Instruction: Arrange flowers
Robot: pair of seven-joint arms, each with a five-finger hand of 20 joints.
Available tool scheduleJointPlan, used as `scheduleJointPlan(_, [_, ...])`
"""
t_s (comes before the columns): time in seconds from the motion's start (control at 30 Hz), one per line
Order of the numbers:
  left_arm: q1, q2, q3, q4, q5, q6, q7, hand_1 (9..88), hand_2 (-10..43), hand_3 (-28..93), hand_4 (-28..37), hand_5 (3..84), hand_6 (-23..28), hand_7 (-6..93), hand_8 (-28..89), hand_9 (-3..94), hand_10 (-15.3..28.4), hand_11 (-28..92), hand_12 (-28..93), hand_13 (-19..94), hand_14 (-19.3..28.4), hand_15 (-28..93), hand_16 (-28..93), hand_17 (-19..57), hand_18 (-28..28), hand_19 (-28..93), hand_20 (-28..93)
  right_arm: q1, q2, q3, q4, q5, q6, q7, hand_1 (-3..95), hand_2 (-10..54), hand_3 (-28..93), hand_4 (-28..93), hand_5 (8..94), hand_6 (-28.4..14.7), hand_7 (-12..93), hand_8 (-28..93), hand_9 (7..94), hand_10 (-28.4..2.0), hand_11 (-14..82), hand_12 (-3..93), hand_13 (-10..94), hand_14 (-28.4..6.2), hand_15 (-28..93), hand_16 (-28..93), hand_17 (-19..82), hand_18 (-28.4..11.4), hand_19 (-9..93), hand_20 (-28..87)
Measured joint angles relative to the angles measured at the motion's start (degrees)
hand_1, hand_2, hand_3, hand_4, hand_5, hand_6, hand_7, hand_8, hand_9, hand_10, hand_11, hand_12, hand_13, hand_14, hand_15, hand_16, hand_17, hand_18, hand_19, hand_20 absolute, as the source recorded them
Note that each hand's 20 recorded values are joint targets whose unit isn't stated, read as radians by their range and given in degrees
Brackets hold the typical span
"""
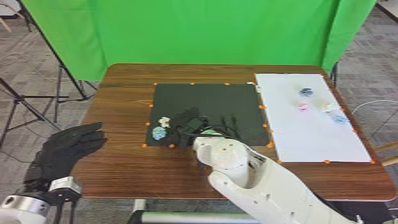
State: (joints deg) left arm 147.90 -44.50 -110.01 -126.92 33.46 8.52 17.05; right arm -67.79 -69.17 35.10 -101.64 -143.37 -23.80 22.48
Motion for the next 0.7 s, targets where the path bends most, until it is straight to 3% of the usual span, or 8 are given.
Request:
scheduleJointPlan(0.27, [-0.05, -0.3, -0.02, 0.0, 0.12, -0.02, -0.84, 27.7, 3.8, 83, -15.7, 45.6, 13.1, 19.6, -11, 40.4, 22.6, 37, 11, 27, 28.4, 64, -14, -8.8, 22.7, 59, 11, 0.03, 0.38, -1.21, -0.2, -0.73, 1.44, 0.52, -2.2, 20.2, 74, -27, 67.5, -5.5, 15, -12, 41.9, -24.6, 10.2, 14.3, 27, -27.2, 54, 12, 8, -27.2, 73, 30])
scheduleJointPlan(0.53, [1.78, -0.87, -1.47, -0.85, 0.13, 0.12, -0.85, 27.7, 3.7, 83, -15.7, 45.6, 13.1, 19.6, -11, 40.4, 22.6, 37, 11, 27, 28.4, 64, -14, -8.8, 22.7, 59, 11, 3.31, 4.79, -9.76, -1.18, -3.5, 13.76, 7.54, -2.1, 18.6, 74, -25, 71.5, -8.2, 17, -11, 45.2, -26.7, 11.5, 14.3, 29, -28.4, 58, 11, 11, -28.4, 76, 35])
scheduleJointPlan(0.63, [3.74, -0.94, -2.19, -1.37, 0.02, 0.6, -0.33, 27.7, 3.8, 83, -15.7, 45.6, 13.1, 19.6, -11, 40.4, 22.6, 37, 11, 27, 28.4, 64, -14, -8.8, 22.7, 59, 11, 4.25, 6.88, -10.78, -2.58, -5.03, 16.27, 7.84, -0.2, 17.1, 75, -24, 66.4, -9.0, 16, -11, 45.3, -27.2, 11.8, 14.5, 30, -28.4, 59, 10, 12, -28.4, 76, 36])
scheduleJointPlan(0.7, [5.14, -0.94, -2.48, -1.65, -0.11, 1.05, 0.27, 27.7, 3.7, 83, -15.7, 45.6, 13.0, 19.6, -11, 40.5, 22.6, 37, 11, 27, 28.4, 64, -14, -8.9, 22.7, 59, 11, 4.88, 8.24, -10.74, -4.03, -4.96, 16.17, 8.14, 2.4, 14.4, 77, -23, 54.7, -10.2, 13, -11, 45.2, -27.1, 12.4, 15.0, 34, -28.3, 60, 10, 16, -28.4, 77, 36])
